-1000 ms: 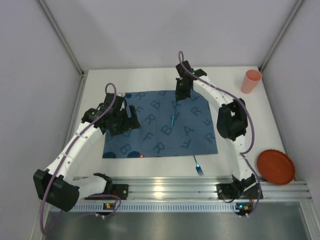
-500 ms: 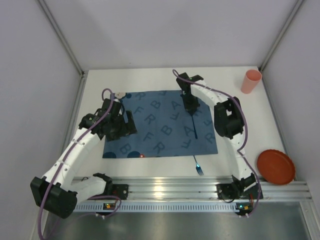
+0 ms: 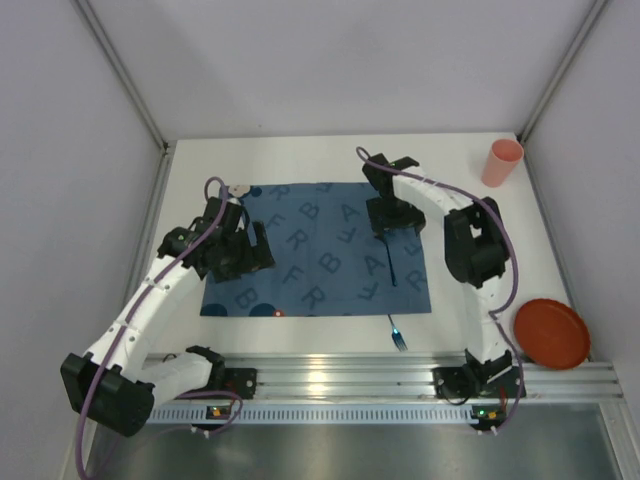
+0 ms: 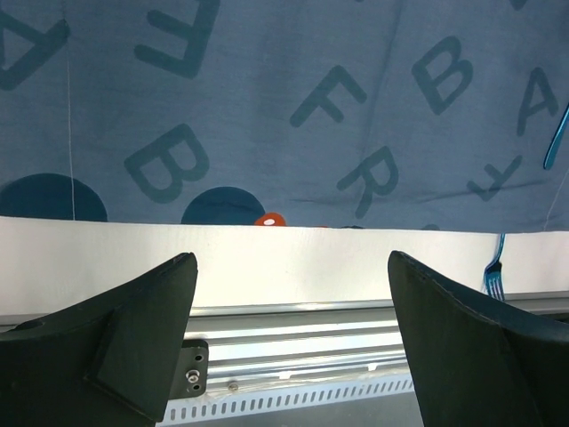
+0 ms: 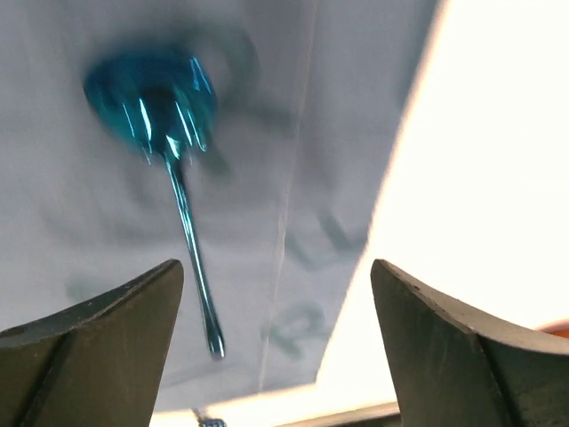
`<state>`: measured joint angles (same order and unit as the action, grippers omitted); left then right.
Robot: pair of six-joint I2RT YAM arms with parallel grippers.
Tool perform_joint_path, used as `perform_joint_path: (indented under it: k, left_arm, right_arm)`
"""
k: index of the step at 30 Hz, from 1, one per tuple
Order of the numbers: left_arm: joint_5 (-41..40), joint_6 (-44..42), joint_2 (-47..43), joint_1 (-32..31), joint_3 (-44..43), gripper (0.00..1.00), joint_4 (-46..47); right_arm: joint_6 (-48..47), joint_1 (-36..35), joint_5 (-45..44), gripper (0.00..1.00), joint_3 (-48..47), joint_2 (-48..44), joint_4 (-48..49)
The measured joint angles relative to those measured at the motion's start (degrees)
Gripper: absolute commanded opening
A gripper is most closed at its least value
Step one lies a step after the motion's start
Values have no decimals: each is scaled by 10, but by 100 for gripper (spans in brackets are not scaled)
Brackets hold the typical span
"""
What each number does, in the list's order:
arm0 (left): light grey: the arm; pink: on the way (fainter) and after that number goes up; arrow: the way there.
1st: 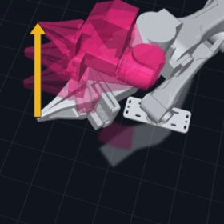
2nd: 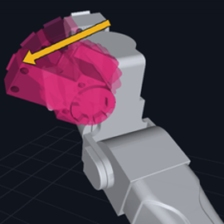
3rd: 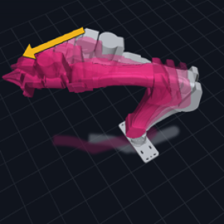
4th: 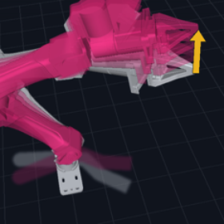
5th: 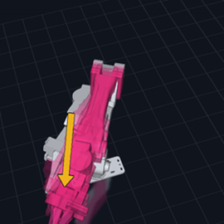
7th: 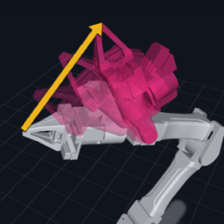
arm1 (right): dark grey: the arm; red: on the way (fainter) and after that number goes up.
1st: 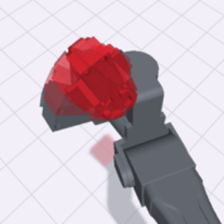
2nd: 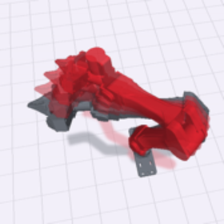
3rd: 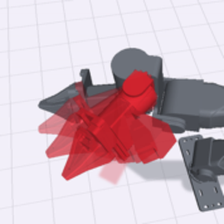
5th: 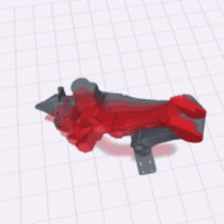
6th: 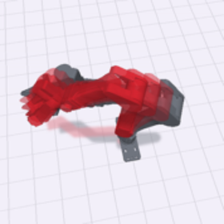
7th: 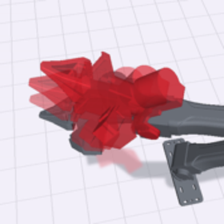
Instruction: Set the dinner table for one person
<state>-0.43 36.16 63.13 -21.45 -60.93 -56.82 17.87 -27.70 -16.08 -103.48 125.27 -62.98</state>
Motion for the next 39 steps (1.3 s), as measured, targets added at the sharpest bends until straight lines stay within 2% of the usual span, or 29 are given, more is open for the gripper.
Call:
perform_joint_path:
  k: [3, 7, 10, 11, 14, 15, 19, 24, 31, 39]
  left_arm:
    - [11, -2, -1, 0, 8, 93, 3]
    - [28, -5, -12, 0, 42, 93, 12]
    - [41, -9, -23, 0, 63, 93, 19]
    - [45, -10, -26, 0, 70, 93, 23]
    - [58, -16, -32, 0, 80, 93, 30]
    - [63, -18, -35, 0, 81, 93, 32]
    - [79, -30, -41, 0, 82, 93, 35]
    - [88, -40, -52, 0, 82, 93, 32]
    - [95, -49, -82, 0, 82, 93, 14]
    - [96, -51, -91, 0, 81, 92, -9]
  right_arm:
    - [17, -3, 3, 86, 76, -93, -2]
    - [63, -20, 50, 83, 219, -285, 21]
    - [116, -57, 100, 75, 335, -427, 65]
    - [137, -75, 116, 69, 376, -464, 76]
    - [202, -127, 147, 61, 486, -527, 110]
    - [224, -143, 155, 54, 518, -533, 119]
    - [295, -204, 159, 49, 591, -534, 146]
    - [356, -254, 142, 45, 608, -520, 191]
    - [383, -266, 93, 42, 607, -456, 232]
    - [393, -266, 48, 41, 606, -449, 231]
